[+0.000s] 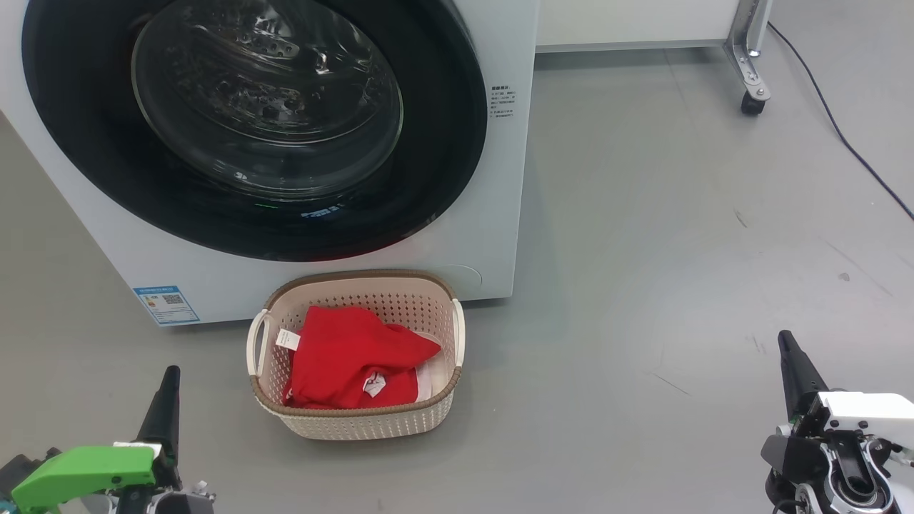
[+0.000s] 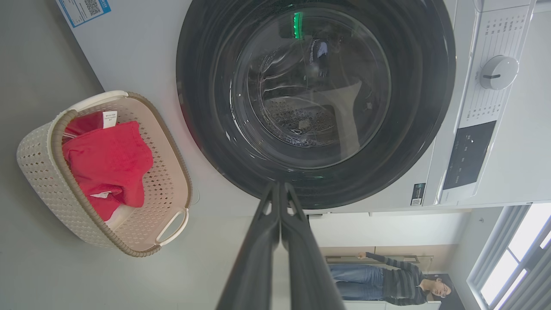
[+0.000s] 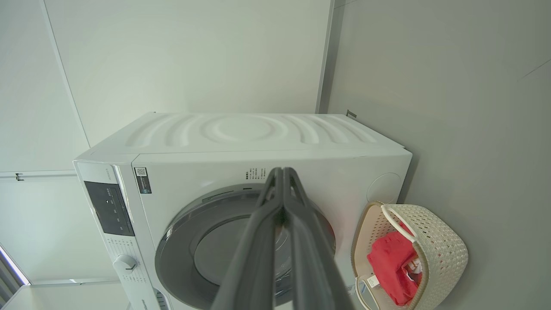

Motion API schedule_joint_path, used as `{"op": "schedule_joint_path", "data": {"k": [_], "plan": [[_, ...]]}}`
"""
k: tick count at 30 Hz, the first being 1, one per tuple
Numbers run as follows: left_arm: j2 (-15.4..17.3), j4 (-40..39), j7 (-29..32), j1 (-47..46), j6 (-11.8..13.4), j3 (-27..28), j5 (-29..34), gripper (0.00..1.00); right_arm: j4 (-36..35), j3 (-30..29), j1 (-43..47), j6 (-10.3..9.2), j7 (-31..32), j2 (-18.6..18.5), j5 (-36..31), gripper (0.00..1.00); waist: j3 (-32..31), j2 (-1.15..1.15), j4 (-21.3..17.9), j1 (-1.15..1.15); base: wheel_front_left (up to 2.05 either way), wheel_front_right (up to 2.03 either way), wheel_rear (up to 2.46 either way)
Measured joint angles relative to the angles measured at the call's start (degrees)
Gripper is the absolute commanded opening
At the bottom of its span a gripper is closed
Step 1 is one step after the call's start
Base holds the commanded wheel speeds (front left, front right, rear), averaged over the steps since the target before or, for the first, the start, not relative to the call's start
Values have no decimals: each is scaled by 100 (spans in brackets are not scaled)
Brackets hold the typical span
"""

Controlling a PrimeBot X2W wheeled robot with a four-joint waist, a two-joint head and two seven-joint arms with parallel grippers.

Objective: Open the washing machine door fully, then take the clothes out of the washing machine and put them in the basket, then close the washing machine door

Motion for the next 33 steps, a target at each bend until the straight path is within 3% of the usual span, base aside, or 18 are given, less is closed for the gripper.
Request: {"op": "schedule_joint_path", "data": {"k": [33], "plan": [[-2, -1, 0, 0, 0, 4, 7, 0, 0, -10, 0, 0, 1, 4, -7, 0, 0, 0, 0, 0, 0, 0, 0]]}}
